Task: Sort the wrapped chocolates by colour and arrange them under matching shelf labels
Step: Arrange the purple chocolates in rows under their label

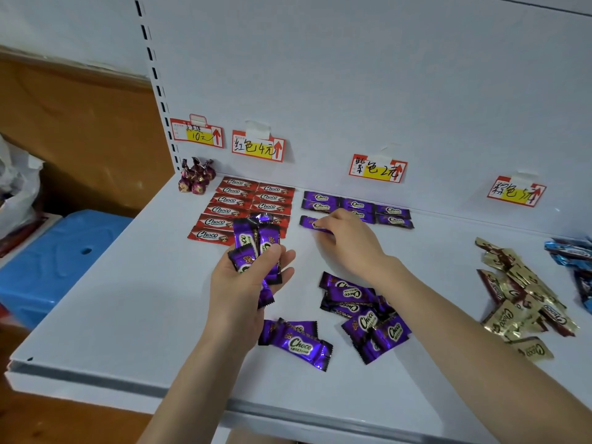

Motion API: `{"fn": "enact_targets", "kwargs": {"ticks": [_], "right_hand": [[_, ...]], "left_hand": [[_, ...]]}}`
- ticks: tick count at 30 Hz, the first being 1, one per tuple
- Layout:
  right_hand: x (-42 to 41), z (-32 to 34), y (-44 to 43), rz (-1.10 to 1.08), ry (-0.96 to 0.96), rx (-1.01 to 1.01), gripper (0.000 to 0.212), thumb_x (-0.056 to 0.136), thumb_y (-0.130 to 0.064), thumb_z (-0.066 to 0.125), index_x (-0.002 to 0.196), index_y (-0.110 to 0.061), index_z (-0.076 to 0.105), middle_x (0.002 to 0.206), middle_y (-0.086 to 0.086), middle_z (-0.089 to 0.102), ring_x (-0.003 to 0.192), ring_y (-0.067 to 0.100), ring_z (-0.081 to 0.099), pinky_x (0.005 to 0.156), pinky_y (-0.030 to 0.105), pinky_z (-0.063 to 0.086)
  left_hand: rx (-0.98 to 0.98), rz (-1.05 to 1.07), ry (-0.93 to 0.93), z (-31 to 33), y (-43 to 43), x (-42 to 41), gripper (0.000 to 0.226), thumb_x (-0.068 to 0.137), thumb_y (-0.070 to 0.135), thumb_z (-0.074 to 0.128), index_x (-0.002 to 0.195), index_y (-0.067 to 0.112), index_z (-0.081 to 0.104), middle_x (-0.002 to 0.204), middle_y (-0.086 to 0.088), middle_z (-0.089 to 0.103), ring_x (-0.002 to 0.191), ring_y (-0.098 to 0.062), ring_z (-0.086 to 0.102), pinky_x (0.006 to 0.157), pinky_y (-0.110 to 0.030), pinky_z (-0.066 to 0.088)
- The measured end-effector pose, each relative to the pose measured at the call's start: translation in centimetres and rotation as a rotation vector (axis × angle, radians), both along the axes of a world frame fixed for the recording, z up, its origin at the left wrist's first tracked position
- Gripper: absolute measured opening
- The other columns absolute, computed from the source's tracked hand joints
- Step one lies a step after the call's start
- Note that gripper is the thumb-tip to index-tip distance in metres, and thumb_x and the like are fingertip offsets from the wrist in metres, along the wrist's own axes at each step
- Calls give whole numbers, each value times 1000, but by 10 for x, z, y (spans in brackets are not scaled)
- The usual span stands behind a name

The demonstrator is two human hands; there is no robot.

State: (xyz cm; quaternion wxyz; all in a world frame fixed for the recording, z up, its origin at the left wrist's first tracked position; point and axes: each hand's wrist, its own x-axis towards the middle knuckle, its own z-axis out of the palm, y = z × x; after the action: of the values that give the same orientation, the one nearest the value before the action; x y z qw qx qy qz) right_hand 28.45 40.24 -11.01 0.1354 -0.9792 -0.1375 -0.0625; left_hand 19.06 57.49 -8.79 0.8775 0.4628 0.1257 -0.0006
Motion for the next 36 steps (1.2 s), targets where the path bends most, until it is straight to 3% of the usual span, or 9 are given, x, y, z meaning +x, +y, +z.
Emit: {"fn": "enact_targets", "kwargs": {"ticks": [9, 15, 20, 23, 25, 27, 30, 36], "right_hand": [[14, -4, 2, -22, -19, -11, 34, 96, -26, 42, 125, -18, 56, 122, 5, 52, 114, 21, 45, 83, 29, 38], [13, -6, 5, -47, -39, 24, 34, 95, -26, 43, 125, -16, 56, 123, 5, 52, 115, 21, 43, 84, 29, 37], [11, 0, 6, -56, 8, 26, 35, 96, -26, 42, 127, -16, 54, 127, 6, 50, 118, 21, 42, 89, 30, 38], [1, 16, 12, -30, -3, 218, 31, 96, -25, 46, 122, -12, 57, 120, 5, 55, 112, 19, 48, 86, 24, 37], [-12, 33, 18, -9, -27, 490, 20, 93, -22, 51, 103, -13, 65, 98, -3, 64, 92, 7, 57, 73, 12, 38], [-30, 51, 23, 39, 40, 693, 11, 90, -26, 55, 85, -24, 65, 82, -14, 65, 73, -4, 59, 64, 5, 40], [-56, 68, 26, 119, 178, 722, 3, 84, -32, 63, 83, -34, 62, 76, -12, 65, 67, -3, 60, 58, 8, 44], [-82, 74, 15, 59, 236, 842, 11, 84, -17, 65, 76, -23, 63, 64, -10, 66, 57, 1, 61, 52, 12, 46]], "left_hand": [[3, 6, 2, -1, 1, 0, 21, 82, 6, 64, 102, 6, 60, 78, -6, 73, 77, -21, 72, 62, -28, 59], [-43, -4, 22, 2, 1, 1, 16, 79, 16, 66, 94, 13, 61, 77, -3, 74, 75, -19, 72, 57, -27, 57], [-157, -27, 109, 6, 0, 2, 6, 90, 7, 54, 92, 11, 56, 77, -9, 74, 74, -24, 72, 53, -30, 57], [-116, -68, 43, 7, -1, -1, 13, 92, 3, 49, 95, 12, 58, 81, -9, 74, 78, -26, 72, 56, -30, 57], [-82, -102, 1, 8, -2, -4, 14, 93, 2, 50, 95, 13, 59, 85, -6, 74, 81, -26, 72, 59, -30, 58], [-52, -144, -36, 9, -4, -6, 14, 92, 2, 51, 98, 12, 60, 89, -7, 74, 84, -27, 71, 63, -31, 59], [0, -194, -87, 11, -9, -9, 15, 91, 3, 52, 99, 11, 62, 90, -9, 74, 84, -26, 71, 61, -29, 58], [17, -203, -122, 14, -17, -18, 13, 88, 6, 57, 99, 8, 63, 89, -10, 74, 81, -26, 72, 62, -27, 57]]}}
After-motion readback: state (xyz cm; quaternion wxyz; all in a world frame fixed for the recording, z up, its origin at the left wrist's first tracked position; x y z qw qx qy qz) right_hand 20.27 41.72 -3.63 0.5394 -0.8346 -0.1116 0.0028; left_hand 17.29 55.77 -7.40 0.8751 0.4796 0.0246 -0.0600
